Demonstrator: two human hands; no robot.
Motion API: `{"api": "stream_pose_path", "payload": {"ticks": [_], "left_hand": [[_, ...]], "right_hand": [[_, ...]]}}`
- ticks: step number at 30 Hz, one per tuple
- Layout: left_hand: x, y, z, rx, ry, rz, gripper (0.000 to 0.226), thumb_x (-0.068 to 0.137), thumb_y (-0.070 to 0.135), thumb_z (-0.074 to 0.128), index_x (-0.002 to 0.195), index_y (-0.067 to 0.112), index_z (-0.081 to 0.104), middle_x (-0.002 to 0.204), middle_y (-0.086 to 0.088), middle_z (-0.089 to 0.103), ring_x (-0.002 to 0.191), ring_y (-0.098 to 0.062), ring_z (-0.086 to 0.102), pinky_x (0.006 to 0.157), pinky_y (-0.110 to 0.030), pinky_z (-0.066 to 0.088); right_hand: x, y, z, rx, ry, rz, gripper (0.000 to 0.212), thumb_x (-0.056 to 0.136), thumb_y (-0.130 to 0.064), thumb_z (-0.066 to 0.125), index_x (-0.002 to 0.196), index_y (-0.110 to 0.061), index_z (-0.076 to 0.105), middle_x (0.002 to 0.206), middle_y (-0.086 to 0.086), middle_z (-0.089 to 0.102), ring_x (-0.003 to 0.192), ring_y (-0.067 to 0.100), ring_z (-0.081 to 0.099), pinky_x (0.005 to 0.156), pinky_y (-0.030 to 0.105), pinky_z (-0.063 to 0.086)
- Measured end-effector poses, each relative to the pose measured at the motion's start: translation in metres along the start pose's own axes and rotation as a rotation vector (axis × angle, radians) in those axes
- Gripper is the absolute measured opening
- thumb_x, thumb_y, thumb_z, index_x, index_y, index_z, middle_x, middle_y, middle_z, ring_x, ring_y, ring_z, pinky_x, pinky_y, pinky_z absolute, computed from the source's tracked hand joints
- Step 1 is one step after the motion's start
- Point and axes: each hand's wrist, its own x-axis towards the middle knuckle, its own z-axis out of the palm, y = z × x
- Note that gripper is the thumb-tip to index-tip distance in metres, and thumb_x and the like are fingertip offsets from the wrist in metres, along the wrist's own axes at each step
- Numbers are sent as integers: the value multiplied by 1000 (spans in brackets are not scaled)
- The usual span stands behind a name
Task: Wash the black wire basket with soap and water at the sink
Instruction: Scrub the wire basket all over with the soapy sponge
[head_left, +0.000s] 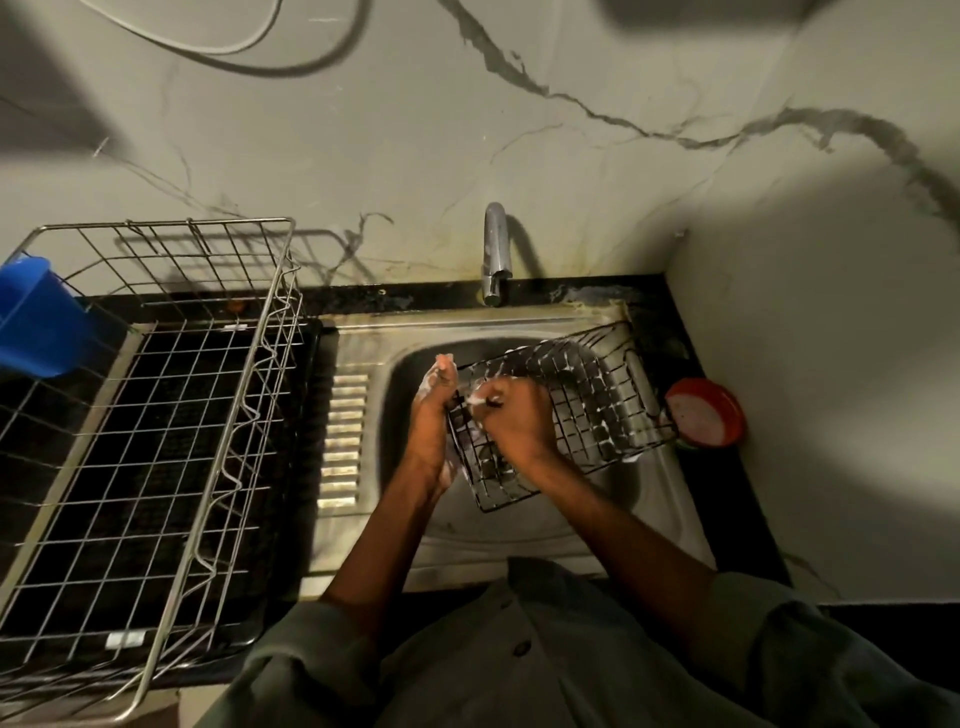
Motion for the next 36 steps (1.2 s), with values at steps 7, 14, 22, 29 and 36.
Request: {"api": "stream_pose_path", "payload": {"ticks": [7, 14, 22, 29, 36], "left_hand": [[0, 7, 0, 4, 43, 0, 65, 79, 64, 70, 126, 20, 63, 140, -28, 61, 120, -40, 66, 94, -47, 59], [-5, 4, 9, 22, -30, 14, 22, 101, 44, 53, 113, 28, 62, 103, -3, 78, 80, -10, 78, 58, -26, 60], [-2, 5, 6, 19, -8, 25, 35, 88, 48, 63, 118, 29, 63, 109, -11, 75, 80, -16, 76, 60, -29, 60], [-6, 4, 8, 14, 23, -20, 42, 90, 49, 65, 127, 31, 61, 109, -10, 75, 86, -19, 74, 67, -35, 62], [-4, 8, 1, 27, 76, -6, 62, 74, 61, 72, 128, 32, 61, 121, -17, 74, 96, -27, 74, 68, -36, 64]], "right_hand": [[-8, 11, -5, -488, -435, 27, 23, 78, -7, 77, 64, -20, 64, 70, -1, 63, 74, 18, 67, 73, 32, 60], [7, 1, -5, -251, 126, 99, 18, 87, -17, 76, 104, -23, 74, 97, -5, 73, 84, 10, 66, 58, 16, 47], [-12, 17, -24, -637, -301, 98, 25, 84, -15, 76, 106, -15, 65, 108, 4, 66, 104, 23, 64, 84, 35, 54], [8, 15, -26, -93, 211, 155, 15, 85, -14, 77, 97, -21, 74, 96, -6, 73, 82, 6, 67, 56, 11, 42], [-11, 32, -39, -626, -385, 113, 10, 83, -13, 74, 89, -19, 68, 93, 0, 68, 93, 20, 64, 84, 35, 55]]}}
